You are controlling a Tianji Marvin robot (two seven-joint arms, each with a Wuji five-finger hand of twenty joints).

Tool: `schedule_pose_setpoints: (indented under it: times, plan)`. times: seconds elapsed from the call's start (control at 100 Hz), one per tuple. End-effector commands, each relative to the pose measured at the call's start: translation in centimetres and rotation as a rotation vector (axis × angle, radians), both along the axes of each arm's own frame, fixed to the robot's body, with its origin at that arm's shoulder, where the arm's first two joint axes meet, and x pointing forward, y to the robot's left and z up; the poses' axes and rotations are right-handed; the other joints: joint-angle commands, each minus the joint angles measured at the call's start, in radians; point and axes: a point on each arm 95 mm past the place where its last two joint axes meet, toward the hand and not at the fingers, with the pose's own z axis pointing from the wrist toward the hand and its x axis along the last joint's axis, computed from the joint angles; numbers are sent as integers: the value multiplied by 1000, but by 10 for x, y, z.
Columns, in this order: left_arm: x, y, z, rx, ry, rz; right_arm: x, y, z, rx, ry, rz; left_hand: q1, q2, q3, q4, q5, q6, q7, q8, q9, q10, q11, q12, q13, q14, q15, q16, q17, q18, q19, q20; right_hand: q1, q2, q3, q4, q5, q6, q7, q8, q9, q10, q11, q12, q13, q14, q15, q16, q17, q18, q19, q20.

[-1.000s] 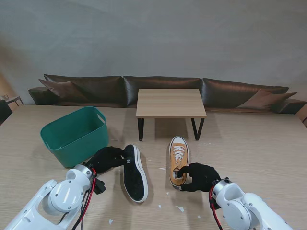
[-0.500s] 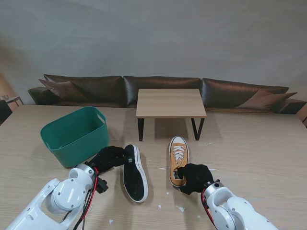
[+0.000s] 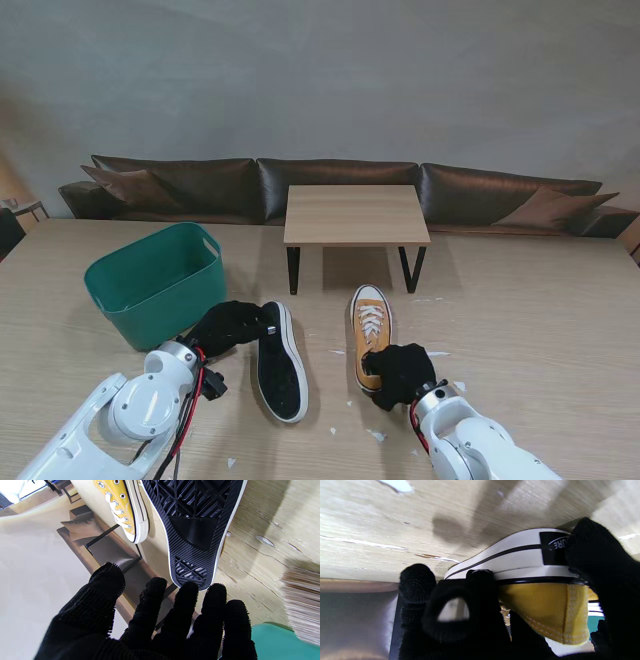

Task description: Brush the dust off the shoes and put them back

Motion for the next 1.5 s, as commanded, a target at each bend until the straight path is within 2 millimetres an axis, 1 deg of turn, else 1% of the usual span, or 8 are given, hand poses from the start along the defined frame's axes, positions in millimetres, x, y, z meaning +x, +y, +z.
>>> schedule_pose_setpoints:
  times: [0.0,0.14,0.35,0.51,0.84,1.11,1.32,1.49]
  plan:
    - [-2,-4,-1,-9,8,-11,-10,2,-14,-12,46,19,10,35,-7,35,17,-5,-1,5,17,13,0,7,-3,14,8,8,-18,-5,12,-10,39,138,53,49,262,89,404,145,130,-222,136,94,18,-153,83,41,22,-29,80,32]
    - [-2,-3,0,-7,4,-14,-9,3,-3,16,27,45,9,35,-10,35,16,-5,-1,5,9,12,-5,-1,-10,13,-11,-3,-21,-7,-30,-31,40,206,55,71,256,111,452,203,150,-250,131,121,18,-171,114,59,66,-73,121,48]
    - [-3,-3,6,2,-9,-25,-11,6,18,133,14,77,9,36,-12,34,14,-5,-2,4,4,10,-7,-7,-11,8,-19,-6,-25,-7,-48,-37,26,179,119,67,290,133,457,238,199,-272,-7,48,18,-174,72,72,184,-115,106,58]
    - [-3,-3,7,6,-22,-26,-11,9,35,301,52,59,9,35,-12,35,14,-6,-2,4,-1,7,-8,-11,-22,5,-29,-9,-28,-8,-60,-40,38,142,163,63,317,169,446,246,222,-254,-38,14,18,-181,62,103,241,-91,87,78]
    - [-1,-10,5,11,-42,-51,3,18,73,588,204,-52,8,17,-3,33,-22,-28,-22,-7,-71,-18,-40,-79,-93,-23,-136,-71,-49,-30,-211,-64,75,119,189,58,331,227,429,267,237,-198,-38,25,18,-161,98,139,273,-34,89,124]
    - [6,-22,7,40,-61,-137,24,25,107,717,254,-121,-47,-69,44,22,-157,-89,-95,-88,-223,-102,-90,-205,-226,-112,-283,-198,-36,-105,-606,-113,89,121,179,59,330,242,419,275,233,-179,-39,33,17,-144,105,141,266,-21,95,145]
    - [14,-32,14,58,-101,-209,37,31,133,787,271,-150,-102,-132,108,13,-261,-132,-145,-157,-314,-152,-115,-261,-297,-178,-325,-261,-73,-179,-682,-158,100,125,173,59,328,256,410,280,226,-162,-36,39,16,-127,111,141,257,-5,98,157]
    - [24,-41,19,44,-126,-245,41,36,151,823,267,-147,-126,-150,119,8,-324,-148,-176,-188,-358,-162,-123,-270,-323,-192,-329,-268,-95,-197,-688,-166,103,130,170,60,326,259,407,285,223,-160,-36,41,16,-125,112,139,250,-2,97,163]
